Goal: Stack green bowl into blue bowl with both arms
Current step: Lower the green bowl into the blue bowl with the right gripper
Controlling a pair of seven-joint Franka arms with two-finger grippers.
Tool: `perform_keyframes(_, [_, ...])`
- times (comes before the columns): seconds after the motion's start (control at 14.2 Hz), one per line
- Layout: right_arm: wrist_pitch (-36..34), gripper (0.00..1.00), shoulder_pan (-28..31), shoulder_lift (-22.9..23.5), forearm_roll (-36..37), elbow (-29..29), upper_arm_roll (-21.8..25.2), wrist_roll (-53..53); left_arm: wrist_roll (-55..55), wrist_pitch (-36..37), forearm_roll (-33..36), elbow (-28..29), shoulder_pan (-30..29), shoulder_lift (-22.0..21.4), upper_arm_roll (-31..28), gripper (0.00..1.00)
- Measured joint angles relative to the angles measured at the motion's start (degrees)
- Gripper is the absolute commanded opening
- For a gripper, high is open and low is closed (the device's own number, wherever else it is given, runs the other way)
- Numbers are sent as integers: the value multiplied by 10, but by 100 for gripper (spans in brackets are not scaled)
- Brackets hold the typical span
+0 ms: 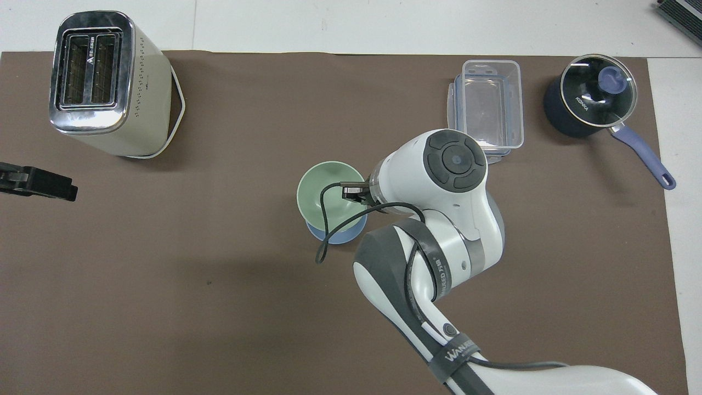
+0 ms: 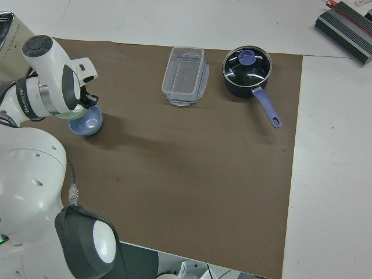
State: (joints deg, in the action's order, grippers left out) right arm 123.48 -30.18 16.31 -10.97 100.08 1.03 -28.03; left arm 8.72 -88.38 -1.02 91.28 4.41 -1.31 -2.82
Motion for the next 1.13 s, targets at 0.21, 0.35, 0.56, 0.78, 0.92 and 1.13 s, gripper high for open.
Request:
perform_keyframes(0.21, [5,0,-8,21,22,0,0,-7,0,0,0,0,0,0,0,100])
perform_keyframes(0.35, [6,0,-10,28,28,0,0,-8,0,0,0,0,0,0,0,100])
perform_keyframes(0.56, [6,0,-10,30,32,1,0,-8,0,0,0,0,0,0,0,100])
perform_keyframes(0.78, [5,0,-10,32,33,5,0,-8,0,0,0,0,0,0,0,100])
perform_keyframes(0.92, [5,0,-10,33,34,8,0,-8,0,0,0,0,0,0,0,100])
perform_keyframes(1.13, [5,0,-10,33,34,12,0,-8,0,0,0,0,0,0,0,100])
